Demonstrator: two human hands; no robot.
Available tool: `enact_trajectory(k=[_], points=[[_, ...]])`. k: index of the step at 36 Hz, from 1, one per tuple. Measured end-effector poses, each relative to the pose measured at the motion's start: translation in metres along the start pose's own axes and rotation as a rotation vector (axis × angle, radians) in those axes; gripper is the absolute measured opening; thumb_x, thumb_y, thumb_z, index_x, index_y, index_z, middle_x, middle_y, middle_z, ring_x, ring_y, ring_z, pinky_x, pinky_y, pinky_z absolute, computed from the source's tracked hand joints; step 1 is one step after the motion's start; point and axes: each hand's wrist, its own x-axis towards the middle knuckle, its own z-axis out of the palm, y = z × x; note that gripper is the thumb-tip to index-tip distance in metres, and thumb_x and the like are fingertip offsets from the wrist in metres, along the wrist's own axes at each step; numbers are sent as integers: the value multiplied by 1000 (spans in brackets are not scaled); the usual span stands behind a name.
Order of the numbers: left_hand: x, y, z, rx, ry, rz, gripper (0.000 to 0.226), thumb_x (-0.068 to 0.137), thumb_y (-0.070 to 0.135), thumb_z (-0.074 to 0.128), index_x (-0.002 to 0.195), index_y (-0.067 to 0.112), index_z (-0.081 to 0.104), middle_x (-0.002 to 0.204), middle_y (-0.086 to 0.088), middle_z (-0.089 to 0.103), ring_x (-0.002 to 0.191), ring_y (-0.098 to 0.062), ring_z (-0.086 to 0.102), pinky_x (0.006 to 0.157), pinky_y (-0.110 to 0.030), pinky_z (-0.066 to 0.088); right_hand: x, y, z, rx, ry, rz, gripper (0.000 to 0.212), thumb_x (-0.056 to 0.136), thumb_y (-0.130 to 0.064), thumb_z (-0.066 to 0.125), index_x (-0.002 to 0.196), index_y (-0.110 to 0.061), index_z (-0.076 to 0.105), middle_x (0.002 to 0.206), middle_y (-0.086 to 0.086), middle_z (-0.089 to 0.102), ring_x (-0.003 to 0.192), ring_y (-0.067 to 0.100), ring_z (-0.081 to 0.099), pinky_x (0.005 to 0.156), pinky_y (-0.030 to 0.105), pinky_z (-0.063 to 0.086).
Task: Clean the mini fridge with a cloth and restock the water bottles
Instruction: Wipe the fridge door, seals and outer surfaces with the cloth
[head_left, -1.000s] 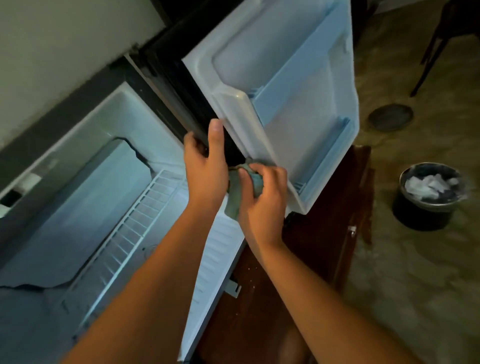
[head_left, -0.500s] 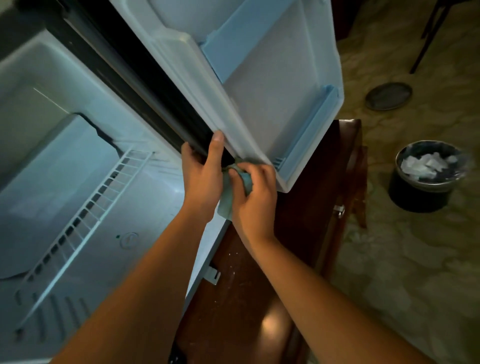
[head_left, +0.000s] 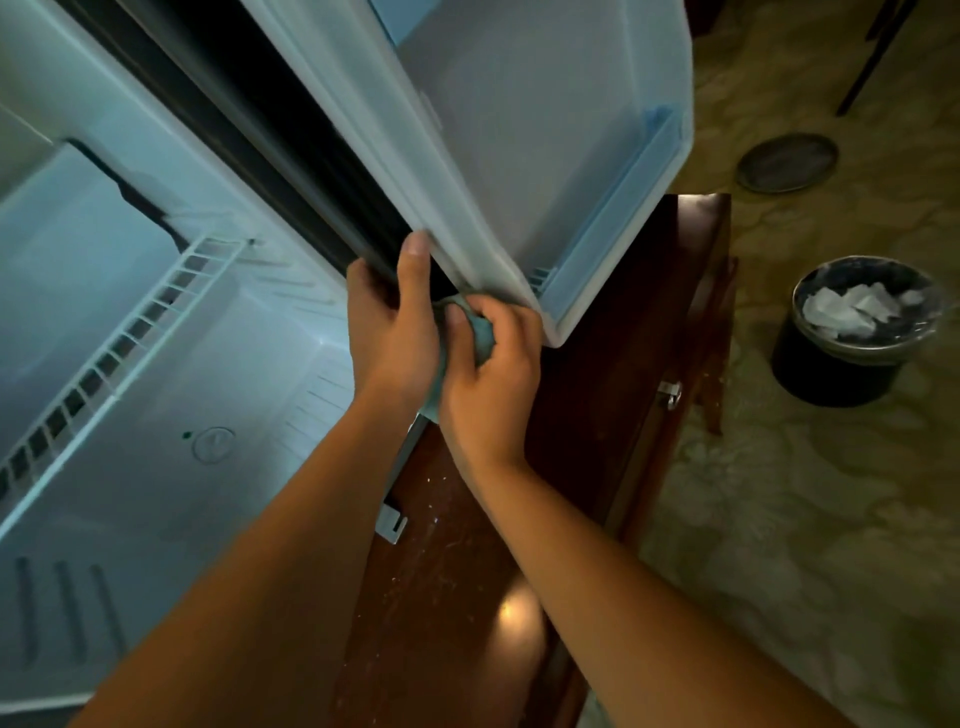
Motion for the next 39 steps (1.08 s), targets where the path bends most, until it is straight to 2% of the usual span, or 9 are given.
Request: enact_trajectory(k=[5, 8, 12, 16, 20, 23, 31, 36, 39], points=[[2, -6, 0, 31, 17, 1, 52, 87, 78, 46, 103, 30, 54, 76, 26, 61, 73, 10, 58, 67, -15, 43, -7, 24, -10, -28, -23, -1, 18, 98, -16, 66, 112, -6, 68, 118, 2, 53, 109, 2, 56, 91, 13, 49], [-2, -4, 2, 35, 15, -6, 59, 87, 81, 43, 108, 26, 52, 91, -1, 60, 67, 6, 53, 67, -20, 40, -15, 47, -24, -76, 7, 112, 21, 99, -18, 64, 115, -5, 67, 120, 4, 51, 104, 8, 58, 87, 12, 49], [-5, -2, 4, 31, 45, -22, 76, 87, 82, 41, 123, 16, 51, 113, -11, 61, 99, -18, 64, 73, -24, 44, -17, 54, -25, -111, 50, 195, 22, 99, -21, 63, 116, -6, 66, 120, 3, 51, 98, -5, 55, 76, 0, 43], [-2, -4, 0, 40, 22, -21, 52, 86, 84, 42, 95, 33, 50, 63, 12, 52, 60, -6, 53, 64, -26, 42, -17, 51, -21, -98, 111, 301, 26, 101, -25, 60, 120, -8, 65, 119, 4, 51, 94, -1, 54, 73, -3, 40], [-2, -2, 0, 102, 36, 6, 46, 91, 79, 40, 94, 34, 44, 63, 33, 53, 62, 12, 54, 56, -11, 39, -15, 44, -15, -87, 157, 380, 24, 102, -24, 58, 120, -9, 64, 122, 8, 55, 100, 11, 56, 80, -1, 39], [-4, 1, 0, 103, 43, 23, 41, 92, 78, 39, 86, 37, 41, 60, 32, 52, 57, 11, 52, 51, -4, 37, -16, 33, -14, -58, 116, 332, 20, 102, -24, 58, 118, -12, 64, 121, 6, 56, 100, -3, 56, 85, 5, 44], [-4, -3, 2, 94, 46, 43, 36, 94, 76, 39, 85, 41, 40, 64, 34, 52, 59, 11, 52, 58, -17, 37, -15, 32, -18, -52, -17, 157, 24, 103, -26, 58, 120, -10, 62, 125, 1, 52, 113, 3, 56, 90, 13, 50], [-3, -6, -1, 97, 27, 84, 35, 97, 73, 38, 84, 40, 39, 63, 32, 53, 58, 9, 51, 58, -18, 37, -22, 51, -23, -138, 168, 259, 18, 101, -21, 60, 115, -11, 64, 119, 2, 54, 101, -6, 55, 87, 8, 45], [-2, -9, -2, 84, 18, 102, 33, 99, 69, 39, 89, 37, 41, 64, 35, 53, 59, 12, 52, 55, -7, 40, -21, 52, -19, -106, 233, 297, 8, 102, -23, 59, 109, -23, 61, 113, 1, 64, 102, 2, 61, 89, 21, 53]])
